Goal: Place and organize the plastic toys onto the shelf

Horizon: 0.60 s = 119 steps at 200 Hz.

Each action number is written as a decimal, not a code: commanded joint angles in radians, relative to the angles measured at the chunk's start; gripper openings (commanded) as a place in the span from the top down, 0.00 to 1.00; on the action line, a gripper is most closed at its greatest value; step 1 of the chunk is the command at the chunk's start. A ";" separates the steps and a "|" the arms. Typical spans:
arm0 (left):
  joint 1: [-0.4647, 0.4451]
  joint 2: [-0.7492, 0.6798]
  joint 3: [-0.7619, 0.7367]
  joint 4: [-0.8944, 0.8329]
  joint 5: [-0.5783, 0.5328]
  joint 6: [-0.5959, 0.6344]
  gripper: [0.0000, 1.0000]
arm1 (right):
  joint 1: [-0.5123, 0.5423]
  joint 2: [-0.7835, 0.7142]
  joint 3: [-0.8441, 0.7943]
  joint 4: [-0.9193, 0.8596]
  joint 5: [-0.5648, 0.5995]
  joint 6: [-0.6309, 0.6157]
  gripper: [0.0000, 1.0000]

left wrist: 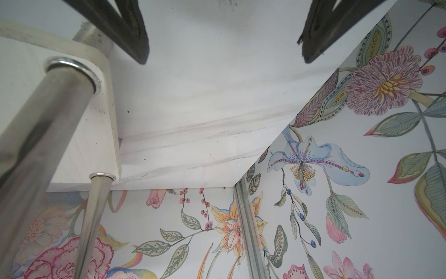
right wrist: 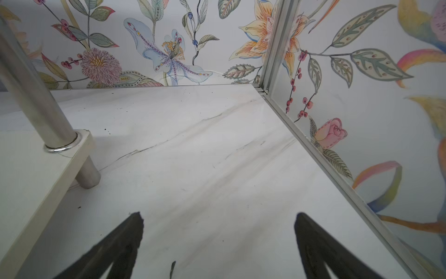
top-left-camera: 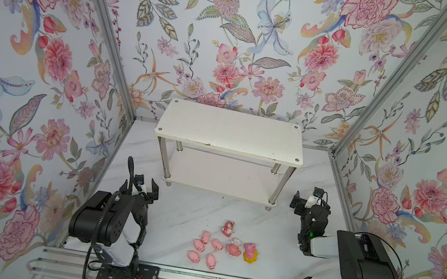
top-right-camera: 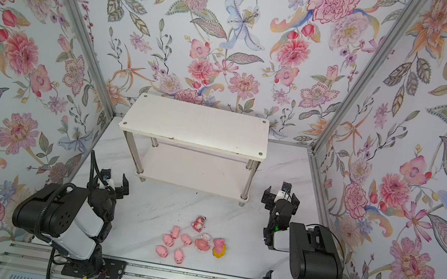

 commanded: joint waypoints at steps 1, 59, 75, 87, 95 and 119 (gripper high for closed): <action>-0.006 0.010 -0.005 0.265 -0.015 -0.001 0.01 | -0.002 0.001 0.016 -0.001 -0.008 0.006 0.01; 0.003 0.015 0.001 0.266 -0.005 -0.005 0.00 | -0.002 0.001 0.016 -0.001 -0.007 0.007 0.01; 0.003 0.014 0.000 0.267 -0.005 -0.005 0.00 | -0.001 0.000 0.016 0.000 -0.007 0.006 0.01; 0.003 0.014 0.000 0.267 -0.006 -0.005 0.01 | -0.002 0.001 0.016 -0.001 -0.008 0.007 0.01; 0.003 0.015 0.001 0.267 -0.006 -0.005 0.01 | -0.001 0.000 0.017 0.000 -0.008 0.008 0.01; 0.003 0.015 0.002 0.267 -0.006 -0.005 0.01 | -0.003 0.000 0.016 -0.001 -0.010 0.009 0.01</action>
